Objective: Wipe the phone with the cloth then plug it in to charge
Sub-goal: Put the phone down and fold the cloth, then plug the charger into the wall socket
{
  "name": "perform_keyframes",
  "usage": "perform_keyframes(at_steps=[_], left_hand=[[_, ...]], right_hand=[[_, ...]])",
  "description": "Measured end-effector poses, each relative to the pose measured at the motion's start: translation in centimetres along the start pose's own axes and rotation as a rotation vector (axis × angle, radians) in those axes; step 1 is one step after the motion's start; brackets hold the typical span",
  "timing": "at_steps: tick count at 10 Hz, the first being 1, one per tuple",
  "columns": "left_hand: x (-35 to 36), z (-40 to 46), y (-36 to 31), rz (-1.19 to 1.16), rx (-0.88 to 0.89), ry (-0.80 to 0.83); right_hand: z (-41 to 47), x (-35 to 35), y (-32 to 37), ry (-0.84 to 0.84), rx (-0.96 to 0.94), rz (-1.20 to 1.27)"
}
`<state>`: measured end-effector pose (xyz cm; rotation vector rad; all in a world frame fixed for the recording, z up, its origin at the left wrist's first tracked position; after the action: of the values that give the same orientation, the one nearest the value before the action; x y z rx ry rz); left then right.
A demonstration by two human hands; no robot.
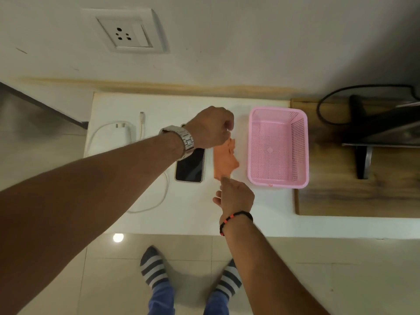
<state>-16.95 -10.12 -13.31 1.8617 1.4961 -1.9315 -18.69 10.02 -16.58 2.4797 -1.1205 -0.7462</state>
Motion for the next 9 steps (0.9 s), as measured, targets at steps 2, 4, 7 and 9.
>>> perform_keyframes(at_steps=[2,4,7,9], left_hand=[[2.2,0.8,-1.4,-0.028,-0.122,0.423],[2.6,1.8,-1.4,-0.069,-0.135,0.429],[-0.3,-0.4,-0.6,-0.560,-0.269,0.122],[-6.0,-7.1,2.7,-1.112,-0.525,-0.328]], right_hand=[[0.2,3.1,3.6,0.169,-0.046,0.273],[2.7,3.3,3.1,0.133,-0.071,0.227],[2.5,3.2,2.8,0.101,-0.033,0.230],[-0.7,1.5,2.8,0.078,-0.310,0.081]])
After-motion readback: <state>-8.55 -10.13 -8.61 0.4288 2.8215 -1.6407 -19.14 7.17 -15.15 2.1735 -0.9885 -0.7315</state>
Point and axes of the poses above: each hand's wrist, its own z-axis towards the middle knuckle, its own x-axis out of the palm, y = z × x, the point moved 3 cm from there along z, towards the middle knuckle, and after that the axes turned 7 degrees about -y, right-handed, at the moved point
